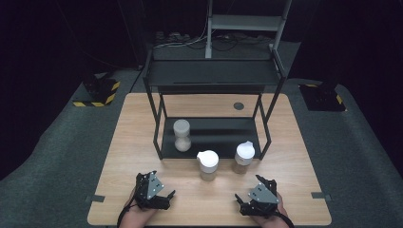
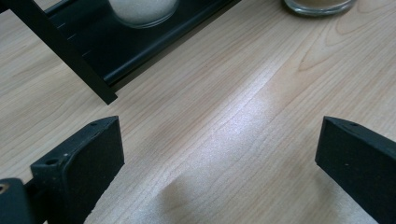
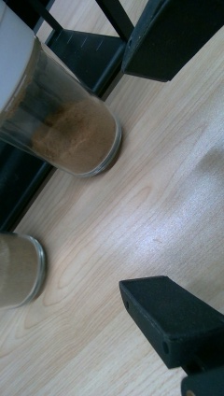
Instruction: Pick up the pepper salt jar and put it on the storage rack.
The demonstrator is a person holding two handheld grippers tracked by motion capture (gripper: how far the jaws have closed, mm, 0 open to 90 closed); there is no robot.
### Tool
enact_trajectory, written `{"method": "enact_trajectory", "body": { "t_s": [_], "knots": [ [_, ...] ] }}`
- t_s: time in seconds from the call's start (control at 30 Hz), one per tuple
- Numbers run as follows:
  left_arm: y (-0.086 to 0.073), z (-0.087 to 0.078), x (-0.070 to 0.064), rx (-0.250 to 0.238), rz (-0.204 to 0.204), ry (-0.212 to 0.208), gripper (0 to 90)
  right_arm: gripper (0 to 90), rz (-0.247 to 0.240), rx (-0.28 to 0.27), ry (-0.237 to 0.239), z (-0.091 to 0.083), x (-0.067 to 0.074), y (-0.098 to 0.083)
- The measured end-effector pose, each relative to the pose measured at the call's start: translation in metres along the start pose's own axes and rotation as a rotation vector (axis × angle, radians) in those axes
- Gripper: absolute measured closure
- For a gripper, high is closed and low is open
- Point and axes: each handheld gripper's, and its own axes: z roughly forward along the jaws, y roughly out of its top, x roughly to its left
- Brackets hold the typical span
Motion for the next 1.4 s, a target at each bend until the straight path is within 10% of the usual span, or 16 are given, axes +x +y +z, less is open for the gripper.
{"method": "enact_trajectory", "body": {
  "t_s": [1.4],
  "knots": [
    [0.0, 0.0, 0.001, -0.008, -0.003, -0.02, 1.2, 0.0, 0.046, -0.098, 0.086, -0.009, 0.021, 0.018]
  ]
}}
